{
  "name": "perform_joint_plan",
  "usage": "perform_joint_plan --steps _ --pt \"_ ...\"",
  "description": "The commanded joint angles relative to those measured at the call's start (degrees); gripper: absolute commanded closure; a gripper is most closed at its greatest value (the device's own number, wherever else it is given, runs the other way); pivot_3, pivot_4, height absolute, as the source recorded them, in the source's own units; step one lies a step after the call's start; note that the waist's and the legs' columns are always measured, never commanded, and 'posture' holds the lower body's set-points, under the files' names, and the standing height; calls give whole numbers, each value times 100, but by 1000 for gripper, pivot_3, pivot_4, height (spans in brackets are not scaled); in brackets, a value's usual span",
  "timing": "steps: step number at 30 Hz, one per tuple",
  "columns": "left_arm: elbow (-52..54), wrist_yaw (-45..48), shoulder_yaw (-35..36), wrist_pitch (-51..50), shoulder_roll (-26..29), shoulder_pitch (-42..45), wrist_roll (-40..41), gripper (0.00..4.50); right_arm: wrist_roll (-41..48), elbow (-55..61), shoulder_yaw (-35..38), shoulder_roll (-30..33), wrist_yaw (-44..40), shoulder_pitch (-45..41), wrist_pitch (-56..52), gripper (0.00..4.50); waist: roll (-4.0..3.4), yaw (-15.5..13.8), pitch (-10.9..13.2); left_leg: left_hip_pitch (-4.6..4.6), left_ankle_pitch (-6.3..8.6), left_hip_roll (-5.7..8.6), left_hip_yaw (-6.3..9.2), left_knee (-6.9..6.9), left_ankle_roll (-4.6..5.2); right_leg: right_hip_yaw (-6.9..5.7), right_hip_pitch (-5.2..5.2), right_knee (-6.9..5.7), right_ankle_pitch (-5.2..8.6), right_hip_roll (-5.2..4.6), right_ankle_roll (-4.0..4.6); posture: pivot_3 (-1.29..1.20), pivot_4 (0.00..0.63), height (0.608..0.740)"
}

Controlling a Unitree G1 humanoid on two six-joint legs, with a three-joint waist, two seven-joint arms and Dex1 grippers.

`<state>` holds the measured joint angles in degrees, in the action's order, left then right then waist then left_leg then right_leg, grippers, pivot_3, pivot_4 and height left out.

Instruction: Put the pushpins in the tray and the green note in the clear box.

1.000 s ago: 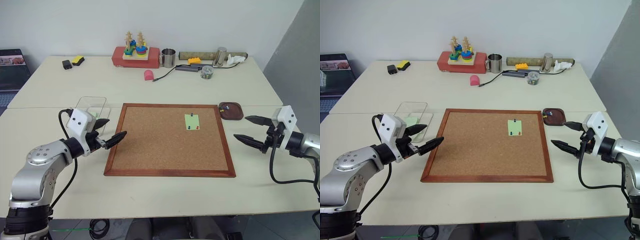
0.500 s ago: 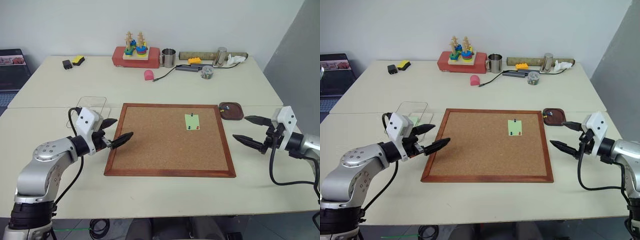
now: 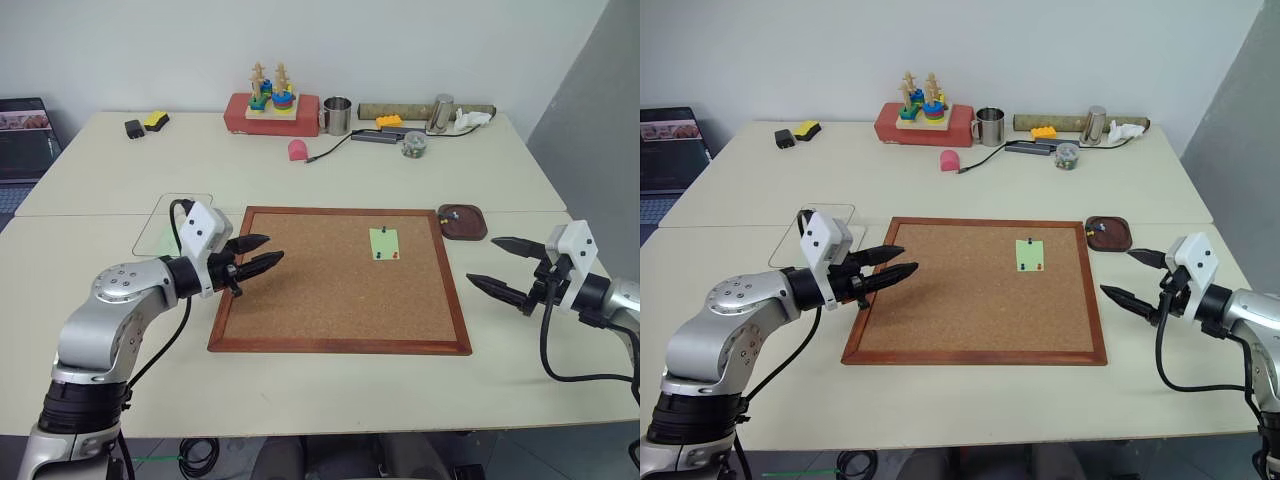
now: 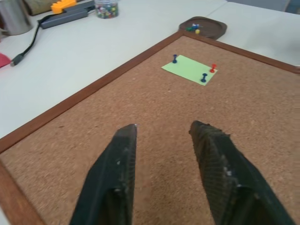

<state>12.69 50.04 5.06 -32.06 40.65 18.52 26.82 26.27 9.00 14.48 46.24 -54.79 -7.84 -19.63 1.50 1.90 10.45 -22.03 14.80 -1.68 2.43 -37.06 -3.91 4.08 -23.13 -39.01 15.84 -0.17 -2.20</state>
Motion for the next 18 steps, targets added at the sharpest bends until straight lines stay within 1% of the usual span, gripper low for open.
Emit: perform_joint_plan --steps 1,5,6,7,12,16,18 --pt "-34 135 -242 173 -65 195 -99 3471 127 262 179 4 63 13 -23 0 0 -1 0 0 0 0 0 0 0 0 0 0 0 0 0 0 150 740" --pt "-242 145 -460 277 -202 362 -231 4162 150 378 193 2 108 36 -72 0 0 0 0 0 0 0 0 0 0 0 0 1 0 1 0 0 150 740" --pt "-357 144 -546 347 -283 435 -297 4418 150 422 179 -6 136 31 -102 0 0 -1 0 0 0 0 0 0 0 1 0 0 0 1 0 0 150 740" --pt "-483 145 -627 415 -378 504 -350 4492 118 456 139 -10 168 29 -126 0 0 -3 0 0 0 0 0 0 0 0 0 0 0 1 0 0 150 740" --pt "-1146 162 -950 813 -843 781 -620 4492 -29 664 -126 -65 405 -4 -300 0 0 -6 0 -1 0 2 0 -2 0 -1 3 0 0 0 0 0 150 740" --pt "-1880 222 -1052 1246 -1350 947 -701 4492 -12 768 -484 -266 782 -413 -817 0 -1 6 0 0 0 1 1 -3 0 0 2 -2 -1 2 1 0 150 740" --pt "-2140 262 -1115 1430 -1498 971 -809 4492 -49 752 -711 -352 894 -633 -1033 0 0 7 -1 0 -1 1 1 -4 0 1 2 -3 -1 2 1 0 150 740"
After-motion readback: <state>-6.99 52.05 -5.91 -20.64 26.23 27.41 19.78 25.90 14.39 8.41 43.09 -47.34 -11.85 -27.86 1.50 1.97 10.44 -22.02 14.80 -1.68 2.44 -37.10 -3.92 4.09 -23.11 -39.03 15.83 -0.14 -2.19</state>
